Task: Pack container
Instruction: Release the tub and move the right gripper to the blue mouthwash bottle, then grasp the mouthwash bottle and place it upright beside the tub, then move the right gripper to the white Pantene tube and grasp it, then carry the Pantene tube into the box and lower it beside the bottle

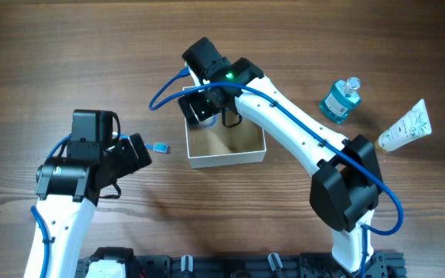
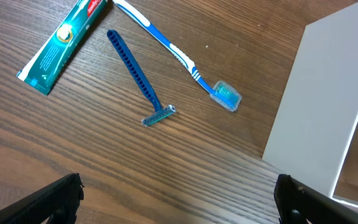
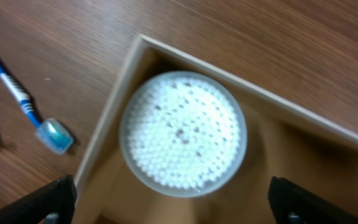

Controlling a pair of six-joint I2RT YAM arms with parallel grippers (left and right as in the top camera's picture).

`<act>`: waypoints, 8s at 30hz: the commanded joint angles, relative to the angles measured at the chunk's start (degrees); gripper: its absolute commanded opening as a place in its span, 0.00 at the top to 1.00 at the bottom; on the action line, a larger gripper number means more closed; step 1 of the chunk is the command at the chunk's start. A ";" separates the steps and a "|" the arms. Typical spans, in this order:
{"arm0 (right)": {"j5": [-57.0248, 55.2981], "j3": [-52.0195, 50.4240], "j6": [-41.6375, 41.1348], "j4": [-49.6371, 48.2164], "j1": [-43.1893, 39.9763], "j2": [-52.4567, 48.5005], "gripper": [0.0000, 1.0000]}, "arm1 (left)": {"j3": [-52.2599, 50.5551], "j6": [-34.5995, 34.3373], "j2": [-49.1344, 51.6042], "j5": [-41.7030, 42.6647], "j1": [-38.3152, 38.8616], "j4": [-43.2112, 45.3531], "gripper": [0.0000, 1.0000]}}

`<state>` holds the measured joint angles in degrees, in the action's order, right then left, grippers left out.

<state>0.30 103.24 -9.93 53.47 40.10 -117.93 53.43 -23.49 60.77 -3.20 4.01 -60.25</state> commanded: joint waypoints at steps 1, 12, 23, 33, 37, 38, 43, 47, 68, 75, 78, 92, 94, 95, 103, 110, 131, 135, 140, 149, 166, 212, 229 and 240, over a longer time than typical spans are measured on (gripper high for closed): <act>-6.56 1.03 -3.76 1.75 -0.46 5.95 0.00 | 1.18 -0.96 0.04 -0.96 -0.26 -0.04 0.00; -8.87 0.94 -1.86 12.57 -28.20 29.11 0.00 | 1.18 -0.96 0.04 -0.96 -0.26 -0.04 0.00; -1.29 -5.46 18.32 16.04 -42.91 18.38 0.00 | 1.18 -0.96 0.04 -0.96 -0.26 -0.02 0.00; 1.75 -5.46 21.94 14.47 -42.93 6.69 0.00 | 1.18 -0.96 0.04 -0.98 -0.26 -0.02 0.00; 1.73 -5.46 21.94 14.10 -42.93 3.80 0.00 | 1.18 -0.96 0.04 -0.98 -0.26 -0.02 0.00; 1.73 -5.46 21.94 13.92 -42.93 3.32 0.01 | 1.18 -0.96 0.04 -0.98 -0.26 -0.02 0.00; 1.66 -5.46 21.94 13.27 -42.99 3.15 0.07 | 1.18 -0.96 0.04 -0.98 -0.26 -0.02 0.00; 0.85 -5.46 21.94 12.96 -43.08 3.15 0.18 | 1.18 -0.96 0.04 -0.98 -0.26 -0.04 0.00; 0.85 -5.44 19.78 13.86 -43.17 3.32 0.88 | 1.18 -0.96 0.04 -0.98 -0.26 -0.04 0.00; 0.87 -4.13 12.17 18.47 -41.88 10.82 0.96 | 1.18 -0.96 0.04 -0.98 -0.26 -0.02 0.00; 0.85 -1.70 8.70 22.27 -38.12 17.11 0.96 | 1.18 -0.96 0.04 -0.98 -0.26 -0.02 0.00; -3.23 6.45 -12.63 17.79 -9.38 19.69 0.96 | 1.18 -0.96 0.04 -0.96 -0.26 -0.04 0.00; -3.26 6.45 -12.63 16.28 -8.66 16.55 0.96 | 1.18 -0.96 0.04 -0.96 -0.26 -0.02 0.00; -3.26 6.45 -12.68 15.19 -8.33 14.34 0.96 | 1.18 -0.96 0.04 -0.96 -0.26 -0.02 0.00; -3.26 6.45 -14.27 11.56 -7.85 4.55 0.96 | 1.18 -0.96 0.04 -0.96 -0.26 -0.04 0.00; -2.80 6.29 -14.14 9.81 -7.80 1.99 0.96 | 1.18 -0.96 0.04 -0.96 -0.26 -0.02 0.00; -0.70 6.32 -9.62 10.29 -7.82 2.47 0.21 | 1.18 -0.96 0.04 -0.96 -0.26 -0.07 0.00; -7.82 6.40 -9.60 11.58 -8.17 8.66 0.19 | 1.18 -0.96 0.04 -0.96 -0.26 -0.07 0.00; -15.80 6.43 -11.32 14.21 -14.93 23.98 0.05 | 1.18 -0.96 0.04 -0.98 -0.26 -0.04 0.00; -11.04 5.42 -7.58 29.44 -48.35 31.41 0.00 | 1.18 -0.96 0.04 -0.98 -0.26 -0.02 0.00; -2.95 -8.50 3.96 25.09 -62.58 17.46 0.03 | 1.18 -0.96 0.04 -0.96 -0.26 0.00 0.00; 5.60 11.61 4.79 22.88 -17.07 19.85 0.96 | 1.18 -0.96 0.04 -0.98 -0.26 -0.02 0.00; 5.57 11.61 4.90 21.53 -17.07 9.77 0.96 | 1.18 -0.94 0.04 -0.98 -0.26 -0.04 0.00; 5.57 11.61 4.94 19.26 -17.07 7.50 0.57 | 1.18 -0.96 0.04 -0.98 -0.26 -0.04 0.00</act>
<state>5.98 114.45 -4.67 73.54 22.85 -109.93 53.43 -23.49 60.82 -3.22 4.01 -60.25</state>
